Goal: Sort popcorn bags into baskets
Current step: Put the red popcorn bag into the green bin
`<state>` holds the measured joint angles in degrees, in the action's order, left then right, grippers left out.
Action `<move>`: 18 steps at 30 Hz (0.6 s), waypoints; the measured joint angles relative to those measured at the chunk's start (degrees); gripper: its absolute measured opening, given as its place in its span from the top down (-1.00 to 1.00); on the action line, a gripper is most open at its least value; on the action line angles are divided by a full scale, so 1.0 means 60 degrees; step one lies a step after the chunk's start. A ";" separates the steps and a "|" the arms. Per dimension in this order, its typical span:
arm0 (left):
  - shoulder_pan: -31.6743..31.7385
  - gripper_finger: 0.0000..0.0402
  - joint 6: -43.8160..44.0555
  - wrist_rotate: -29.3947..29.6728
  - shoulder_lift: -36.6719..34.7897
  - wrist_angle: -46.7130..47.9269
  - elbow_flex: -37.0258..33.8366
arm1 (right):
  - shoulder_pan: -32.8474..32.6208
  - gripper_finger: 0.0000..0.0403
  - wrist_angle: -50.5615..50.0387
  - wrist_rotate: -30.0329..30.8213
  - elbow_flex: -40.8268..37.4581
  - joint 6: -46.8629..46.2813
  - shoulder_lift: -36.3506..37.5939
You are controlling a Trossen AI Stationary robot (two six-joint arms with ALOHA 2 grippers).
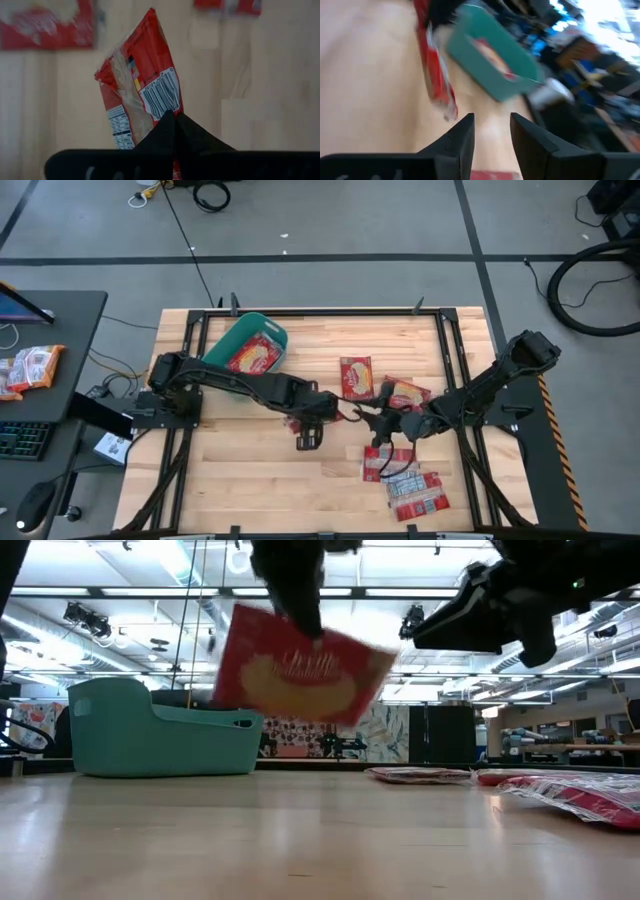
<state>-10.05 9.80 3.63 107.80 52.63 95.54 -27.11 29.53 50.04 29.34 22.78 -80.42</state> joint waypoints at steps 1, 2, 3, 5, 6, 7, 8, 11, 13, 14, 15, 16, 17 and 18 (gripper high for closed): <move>0.0035 0.98 0.0000 0.0003 -0.0193 -0.0076 0.0007 | -0.0129 0.35 0.0004 0.0524 0.0000 0.0037 0.0000; 0.0072 0.98 0.0001 0.0023 -0.0382 -0.0086 0.0007 | -0.0256 0.35 0.0007 0.1031 0.0000 0.0074 0.0000; 0.0118 0.98 0.0016 0.0037 -0.0597 -0.0099 -0.0033 | -0.0372 0.35 0.0026 0.1462 0.0000 0.0135 0.0000; 0.0206 0.98 0.0047 0.0207 -0.0999 -0.0016 -0.0085 | -0.0581 0.35 0.0043 0.1935 0.0000 0.0169 0.0000; 0.0258 0.98 0.0050 0.0335 -0.1228 -0.0091 -0.0160 | -0.0657 0.35 0.0058 0.2014 0.0000 0.0169 0.0000; 0.0300 0.98 0.0104 0.0469 -0.1516 -0.0120 -0.0290 | -0.0708 0.35 0.0077 0.2018 0.0000 0.0169 0.0001; 0.0372 0.98 0.0217 0.0582 -0.1777 -0.0130 -0.0424 | -0.0737 0.35 0.0074 0.2019 0.0000 0.0169 0.0001; 0.0547 0.98 0.0517 0.0751 -0.2665 -0.0493 -0.1159 | -0.0776 0.35 0.0077 0.1998 0.0000 0.0162 0.0004; 0.0662 0.98 0.0683 0.0773 -0.3251 -0.0801 -0.1794 | -0.0772 0.35 0.0085 0.1948 0.0000 0.0144 0.0003; 0.0747 0.98 0.0772 0.0777 -0.3522 -0.0959 -0.2097 | -0.0770 0.35 0.0141 0.1932 0.0000 0.0143 0.0004; 0.0835 0.98 0.0838 0.0774 -0.3846 -0.1143 -0.2405 | -0.0756 0.35 0.0178 0.1911 0.0004 0.0131 0.0004; 0.0923 0.98 0.0957 0.0771 -0.4132 -0.1236 -0.2705 | -0.0746 0.35 0.0186 0.1905 0.0004 0.0134 0.0004; 0.1035 0.98 0.1041 0.0767 -0.4401 -0.1289 -0.2973 | -0.0742 0.35 0.0229 0.1901 0.0000 0.0136 0.0003; 0.1141 0.98 0.1081 0.0766 -0.4657 -0.1367 -0.3241 | -0.0732 0.35 0.0289 0.1854 0.0004 0.0129 0.0004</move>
<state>-3.20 16.29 8.23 79.86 44.43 76.09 -31.50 31.27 61.16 29.36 23.55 -80.40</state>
